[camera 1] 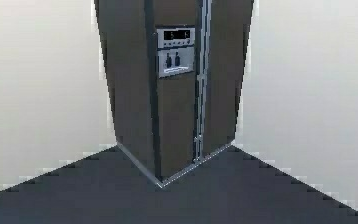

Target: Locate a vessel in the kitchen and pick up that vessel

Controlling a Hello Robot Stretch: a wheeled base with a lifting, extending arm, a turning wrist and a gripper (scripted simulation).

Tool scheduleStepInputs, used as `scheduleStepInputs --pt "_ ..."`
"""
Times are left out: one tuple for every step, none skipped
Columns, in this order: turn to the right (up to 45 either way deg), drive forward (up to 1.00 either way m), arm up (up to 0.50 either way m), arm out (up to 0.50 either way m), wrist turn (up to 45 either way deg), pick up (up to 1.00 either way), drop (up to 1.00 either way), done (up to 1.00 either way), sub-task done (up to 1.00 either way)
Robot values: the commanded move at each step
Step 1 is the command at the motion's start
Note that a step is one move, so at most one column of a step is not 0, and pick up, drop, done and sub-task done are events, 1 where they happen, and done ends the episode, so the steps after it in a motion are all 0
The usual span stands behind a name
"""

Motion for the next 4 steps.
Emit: scheduleStepInputs --pt "45.0 0.0 0.0 0.0 0.0 0.0 0.0 0.0 0.0" --pt "45.0 0.0 0.0 0.0 0.0 0.0 0.0 0.0 0.0" --pt "21.0 0.0 0.0 0.0 0.0 0.0 0.0 0.0 0.0" --pt "0.0 0.4 0.0 0.0 0.0 0.0 0.0 0.0 0.0"
